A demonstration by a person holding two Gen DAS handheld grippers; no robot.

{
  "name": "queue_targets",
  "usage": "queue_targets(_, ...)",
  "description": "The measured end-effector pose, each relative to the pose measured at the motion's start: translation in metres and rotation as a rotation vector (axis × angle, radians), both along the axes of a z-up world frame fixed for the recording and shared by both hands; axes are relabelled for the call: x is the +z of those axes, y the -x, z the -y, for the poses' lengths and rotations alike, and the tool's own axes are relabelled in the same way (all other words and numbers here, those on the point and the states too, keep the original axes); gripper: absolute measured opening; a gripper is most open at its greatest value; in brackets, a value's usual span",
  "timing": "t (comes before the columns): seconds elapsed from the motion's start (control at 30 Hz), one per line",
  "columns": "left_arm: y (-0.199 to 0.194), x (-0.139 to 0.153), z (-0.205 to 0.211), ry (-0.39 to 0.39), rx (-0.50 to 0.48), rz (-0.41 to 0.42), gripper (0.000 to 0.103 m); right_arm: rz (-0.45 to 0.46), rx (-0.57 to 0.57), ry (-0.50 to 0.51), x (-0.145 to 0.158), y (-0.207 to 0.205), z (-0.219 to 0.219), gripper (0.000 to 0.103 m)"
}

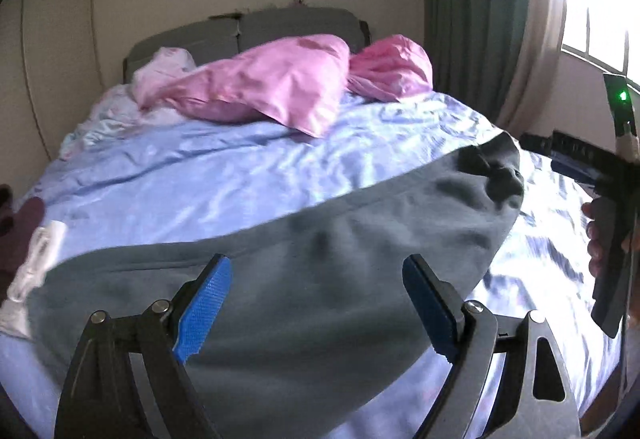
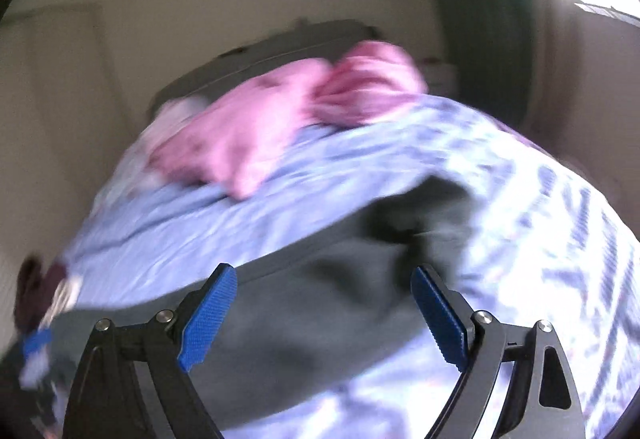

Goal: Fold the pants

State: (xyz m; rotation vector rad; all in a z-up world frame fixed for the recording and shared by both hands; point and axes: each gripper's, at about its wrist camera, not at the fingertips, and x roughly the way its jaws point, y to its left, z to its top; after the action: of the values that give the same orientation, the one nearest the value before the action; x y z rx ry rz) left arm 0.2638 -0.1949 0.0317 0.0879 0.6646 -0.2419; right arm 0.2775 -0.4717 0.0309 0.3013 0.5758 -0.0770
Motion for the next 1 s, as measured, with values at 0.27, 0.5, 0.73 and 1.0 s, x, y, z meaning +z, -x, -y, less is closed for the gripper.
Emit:
queue_targets(0.27, -0.032, -0.04, 0.06, -0.02, 0.07, -0.018, 0.087, -0.03, -0.114, -0.231, -0.053, -0.05, 0.094, 0.09)
queue_targets(0.5, -0.052, -0.085, 0.079, -0.047, 0.074, -0.12, 0.087, -0.082, -0.114, -0.369, -0.1, -0.095, 0.117, 0.09)
queue_targets(0.73, -0.046, -0.098, 0.089, -0.092, 0.066, -0.068, 0.088, -0.075, -0.176, -0.506, -0.138, -0.111, 0.132, 0.09)
queue_targets(1.0, -0.052, -0.095, 0.087, -0.07, 0.032, -0.106, 0.086, -0.054, -0.149, -0.623, -0.141, -0.111, 0.131, 0.029)
